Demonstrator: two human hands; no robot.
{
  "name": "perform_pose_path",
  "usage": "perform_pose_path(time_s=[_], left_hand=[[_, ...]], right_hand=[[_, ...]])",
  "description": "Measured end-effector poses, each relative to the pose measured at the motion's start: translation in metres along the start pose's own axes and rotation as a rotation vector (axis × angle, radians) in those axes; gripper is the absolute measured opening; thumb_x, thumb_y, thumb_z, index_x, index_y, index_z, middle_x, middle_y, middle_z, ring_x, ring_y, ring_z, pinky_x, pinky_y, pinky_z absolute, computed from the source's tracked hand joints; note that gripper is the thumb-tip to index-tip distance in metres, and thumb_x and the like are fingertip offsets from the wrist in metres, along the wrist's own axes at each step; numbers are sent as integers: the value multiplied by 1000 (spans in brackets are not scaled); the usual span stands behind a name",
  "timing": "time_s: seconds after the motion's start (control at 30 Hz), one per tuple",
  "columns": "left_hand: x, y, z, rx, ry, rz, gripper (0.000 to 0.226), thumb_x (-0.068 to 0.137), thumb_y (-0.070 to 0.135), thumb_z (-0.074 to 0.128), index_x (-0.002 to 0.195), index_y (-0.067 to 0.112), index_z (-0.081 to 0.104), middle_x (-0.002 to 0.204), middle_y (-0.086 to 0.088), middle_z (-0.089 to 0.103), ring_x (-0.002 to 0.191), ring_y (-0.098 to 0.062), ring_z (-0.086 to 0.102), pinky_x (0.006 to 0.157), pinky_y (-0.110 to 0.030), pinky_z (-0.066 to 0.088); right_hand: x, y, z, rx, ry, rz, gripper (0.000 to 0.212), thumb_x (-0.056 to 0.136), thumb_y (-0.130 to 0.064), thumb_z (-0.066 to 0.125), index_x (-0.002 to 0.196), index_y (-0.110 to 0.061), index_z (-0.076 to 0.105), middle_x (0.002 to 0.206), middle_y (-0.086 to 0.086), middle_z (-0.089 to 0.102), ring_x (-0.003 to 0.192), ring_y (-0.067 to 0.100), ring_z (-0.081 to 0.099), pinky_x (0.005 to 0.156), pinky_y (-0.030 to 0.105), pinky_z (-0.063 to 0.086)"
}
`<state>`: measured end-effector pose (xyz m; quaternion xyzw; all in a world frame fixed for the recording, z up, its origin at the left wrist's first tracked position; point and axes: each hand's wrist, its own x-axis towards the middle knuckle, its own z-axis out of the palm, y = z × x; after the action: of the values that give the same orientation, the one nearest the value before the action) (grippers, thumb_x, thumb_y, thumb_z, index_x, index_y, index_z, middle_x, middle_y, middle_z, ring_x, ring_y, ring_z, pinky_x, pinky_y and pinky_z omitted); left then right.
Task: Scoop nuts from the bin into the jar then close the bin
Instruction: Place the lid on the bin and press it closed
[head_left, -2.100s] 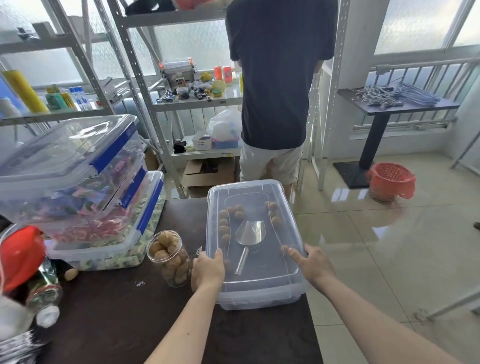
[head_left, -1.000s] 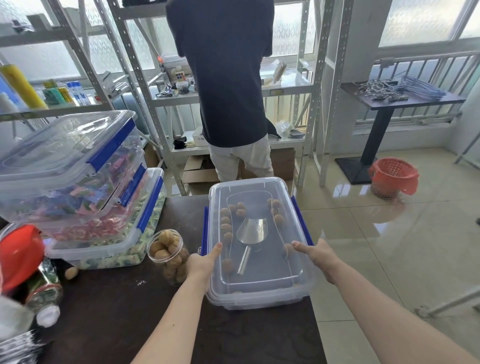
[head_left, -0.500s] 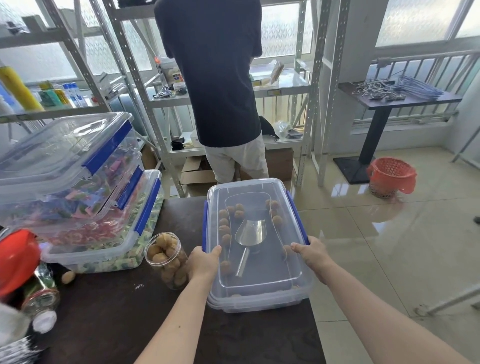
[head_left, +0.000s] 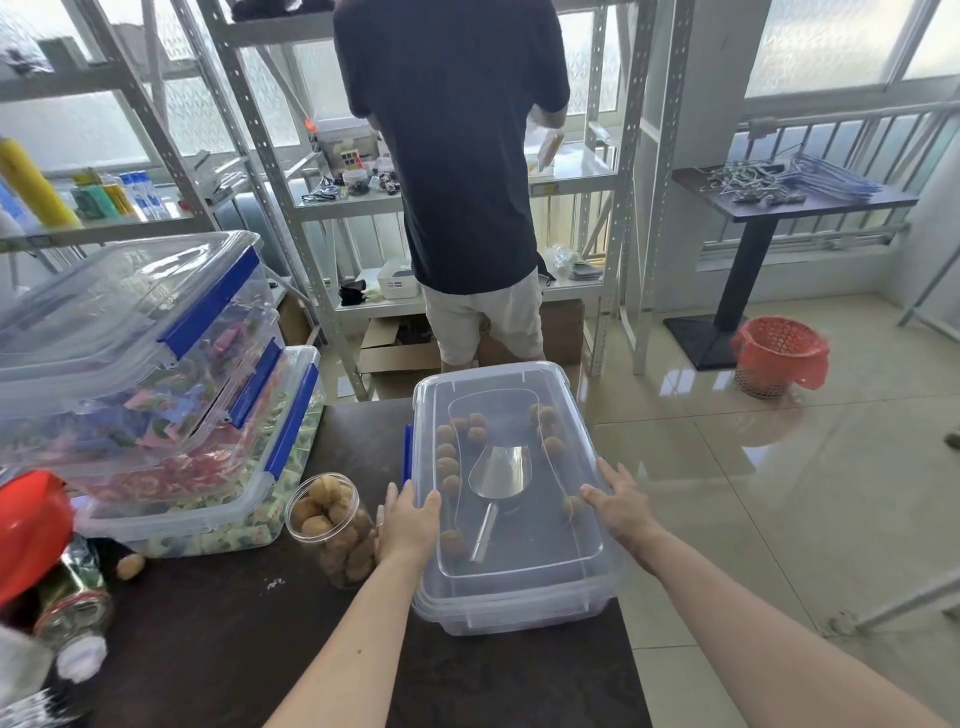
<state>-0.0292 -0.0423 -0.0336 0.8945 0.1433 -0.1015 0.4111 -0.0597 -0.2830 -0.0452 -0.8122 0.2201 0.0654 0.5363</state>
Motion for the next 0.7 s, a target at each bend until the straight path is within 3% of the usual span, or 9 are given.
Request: perform_pose_path(time_s=[0.1, 0.2, 0.33, 0.4, 0.5, 0.6, 0.7], left_hand=[[4, -6, 4, -40, -5, -28, 56, 94, 41, 37, 145, 18, 30, 156, -6, 26, 143, -30, 23, 116, -51, 23], [2, -9, 5, -201, -50, -75, 56, 92, 42, 43, 142, 21, 33, 145, -7, 43, 130, -31, 43, 108, -51, 37], [0, -4, 1, -403, -89, -205, 66, 92, 37, 51, 146, 17, 19, 149, -12, 35, 132, -35, 39, 109, -48, 36], [7, -10, 0, -506, -150, -299, 81, 82, 44, 63, 145, 15, 23, 149, -12, 34, 132, -36, 38, 110, -48, 34], [13, -16, -2, -611, -191, -367, 101, 53, 52, 83, 135, 11, 40, 137, -14, 50, 119, -38, 51, 104, -53, 41], [12, -11, -2, -357, 23, -291, 81, 72, 40, 74, 133, -2, 42, 135, -20, 50, 121, -38, 49, 102, -43, 41], [10, -10, 3, -96, 130, -186, 68, 68, 54, 60, 113, 4, 59, 115, -17, 62, 104, -37, 59, 93, -45, 50]], right_hand=[[-2, 1, 3, 50, -10, 7, 59, 94, -24, 49, 149, -17, 28, 160, 2, 23, 147, 22, 21, 122, 42, 17], [-5, 6, 5, 94, -25, 24, 60, 94, -29, 49, 150, -25, 26, 159, 3, 22, 147, 23, 21, 121, 44, 18], [-1, 11, -2, 241, -129, 86, 61, 94, -29, 53, 148, -33, 24, 153, 3, 32, 139, 27, 35, 116, 47, 29], [2, 13, -5, 319, -164, 130, 68, 90, -27, 59, 148, -31, 23, 150, 8, 39, 132, 32, 44, 112, 52, 35], [5, 11, -6, 348, -80, 183, 82, 85, -22, 68, 150, -13, 17, 147, 17, 40, 128, 35, 47, 109, 48, 38], [6, 8, -1, 135, 60, 171, 78, 79, -28, 73, 142, -4, 33, 143, 19, 42, 127, 35, 46, 108, 46, 40], [4, 3, 4, 1, 145, 117, 42, 79, -30, 70, 112, -6, 62, 113, 17, 63, 97, 32, 63, 89, 42, 53]])
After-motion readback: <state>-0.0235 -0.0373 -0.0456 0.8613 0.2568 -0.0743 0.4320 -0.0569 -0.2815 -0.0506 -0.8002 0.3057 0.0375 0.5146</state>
